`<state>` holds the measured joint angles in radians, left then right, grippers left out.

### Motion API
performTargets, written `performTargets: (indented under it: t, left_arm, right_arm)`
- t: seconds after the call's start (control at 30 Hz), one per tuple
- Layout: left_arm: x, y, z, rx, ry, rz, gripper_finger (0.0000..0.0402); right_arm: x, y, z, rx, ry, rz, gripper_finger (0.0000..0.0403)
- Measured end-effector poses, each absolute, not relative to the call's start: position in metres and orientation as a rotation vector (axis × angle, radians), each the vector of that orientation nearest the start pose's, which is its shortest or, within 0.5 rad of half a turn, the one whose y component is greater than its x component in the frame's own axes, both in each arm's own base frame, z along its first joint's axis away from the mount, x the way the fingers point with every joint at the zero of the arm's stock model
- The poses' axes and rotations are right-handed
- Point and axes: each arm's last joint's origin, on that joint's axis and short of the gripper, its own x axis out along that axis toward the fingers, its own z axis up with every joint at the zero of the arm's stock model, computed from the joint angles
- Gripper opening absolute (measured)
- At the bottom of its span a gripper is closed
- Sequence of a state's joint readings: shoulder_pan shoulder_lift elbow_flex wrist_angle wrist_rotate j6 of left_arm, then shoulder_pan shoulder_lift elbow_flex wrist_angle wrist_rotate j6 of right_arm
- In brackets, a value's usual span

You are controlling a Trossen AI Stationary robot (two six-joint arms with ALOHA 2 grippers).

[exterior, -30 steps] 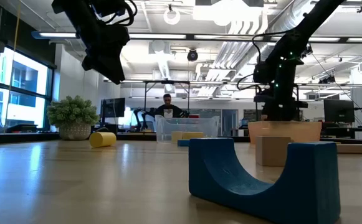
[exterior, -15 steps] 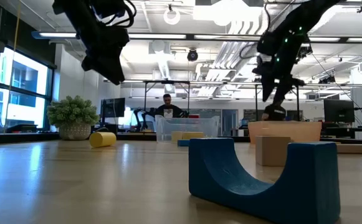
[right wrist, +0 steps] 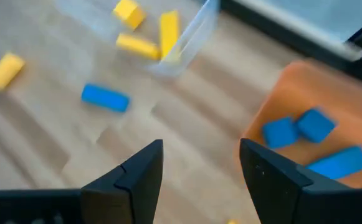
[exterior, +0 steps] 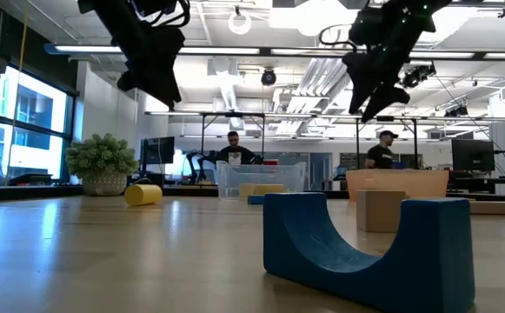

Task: Sort & place blocks by color
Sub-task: Put the brown block into the yellow bin

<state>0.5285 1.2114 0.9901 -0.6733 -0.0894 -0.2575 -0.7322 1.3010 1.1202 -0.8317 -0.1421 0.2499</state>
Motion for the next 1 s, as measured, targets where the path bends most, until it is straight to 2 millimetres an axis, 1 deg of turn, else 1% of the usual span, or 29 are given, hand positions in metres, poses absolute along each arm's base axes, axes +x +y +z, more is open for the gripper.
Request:
performTargets:
  t: [0.2, 0.4, 0.57, 0.73, 0.9, 1.0]
  left_arm:
    - [0.206, 0.123, 0.28, -0.433, 0.813, 0.688, 0.0129]
    - [0.206, 0.123, 0.28, -0.434, 0.813, 0.685, 0.0129]
    - [0.206, 0.122, 0.28, -0.414, 0.825, 0.627, 0.0129]
    - [0.207, 0.122, 0.28, -0.41, 0.827, 0.613, 0.0129]
    - [0.206, 0.122, 0.28, -0.41, 0.827, 0.613, 0.0129]
    - [0.207, 0.122, 0.28, -0.411, 0.827, 0.612, 0.0129]
  right_arm:
    - [0.202, -0.127, 0.284, 0.649, 1.057, -0.536, 0.0199]
    - [0.203, -0.096, 0.28, 0.648, 1.23, -0.481, 0.0199]
    - [0.203, -0.078, 0.277, 0.615, 1.328, -0.419, 0.0199]
    - [0.202, -0.06, 0.276, 0.524, 1.423, -0.331, 0.0203]
    - [0.197, -0.047, 0.274, 0.44, 1.535, -0.324, 0.0219]
    - [0.196, -0.041, 0.272, 0.398, 1.572, -0.327, 0.0224]
